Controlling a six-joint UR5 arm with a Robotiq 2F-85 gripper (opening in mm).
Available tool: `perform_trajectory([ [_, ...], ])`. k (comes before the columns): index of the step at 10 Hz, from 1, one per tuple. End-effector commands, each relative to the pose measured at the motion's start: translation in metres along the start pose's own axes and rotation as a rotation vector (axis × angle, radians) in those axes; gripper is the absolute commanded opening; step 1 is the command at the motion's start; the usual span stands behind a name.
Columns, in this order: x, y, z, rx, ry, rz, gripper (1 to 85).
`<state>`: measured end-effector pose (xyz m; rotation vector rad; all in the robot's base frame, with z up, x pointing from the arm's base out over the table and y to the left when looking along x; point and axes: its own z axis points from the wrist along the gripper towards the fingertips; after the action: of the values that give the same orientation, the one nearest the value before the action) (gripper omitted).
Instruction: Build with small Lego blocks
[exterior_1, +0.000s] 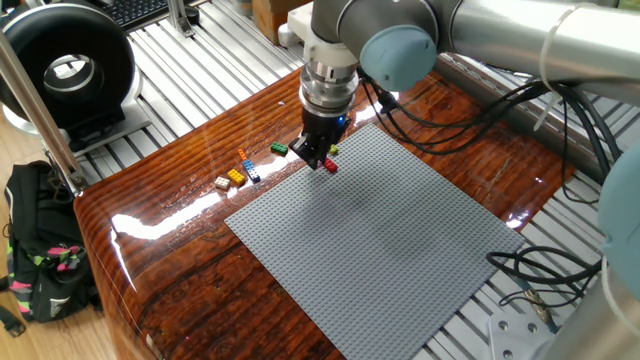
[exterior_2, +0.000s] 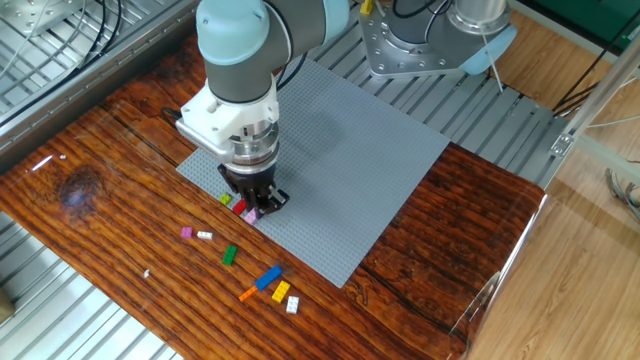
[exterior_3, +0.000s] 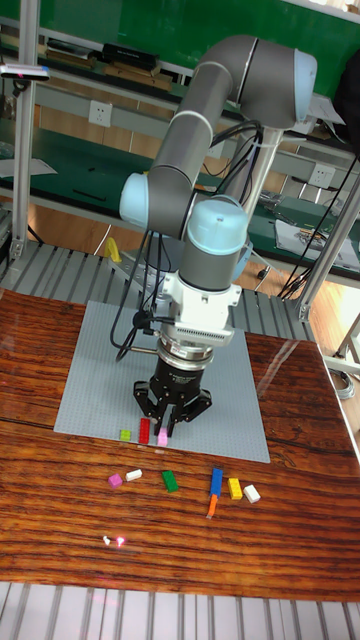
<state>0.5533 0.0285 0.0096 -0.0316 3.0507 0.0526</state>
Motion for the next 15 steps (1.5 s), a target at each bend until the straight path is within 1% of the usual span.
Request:
perform_trajectory([
  [1, -0.0003, 0.0019, -0.0001, -0.013, 0.003, 0.019, 1.0],
  [2, 0.0000, 0.0034, -0.0002, -0.019, 0.004, 0.022, 1.0],
  [6, 0.0025, 0.0017, 0.0000, -0.013, 0.015, 0.036, 1.0],
  [7, 0.0025, -0.0004, 0.0001, -0.005, 0.015, 0.035, 1.0],
  [13, 0.0013, 0.0038, 0.0022, -0.019, 0.015, 0.042, 1.0],
  [15, 0.0030, 0.0024, 0.0020, -0.015, 0.021, 0.042, 1.0],
])
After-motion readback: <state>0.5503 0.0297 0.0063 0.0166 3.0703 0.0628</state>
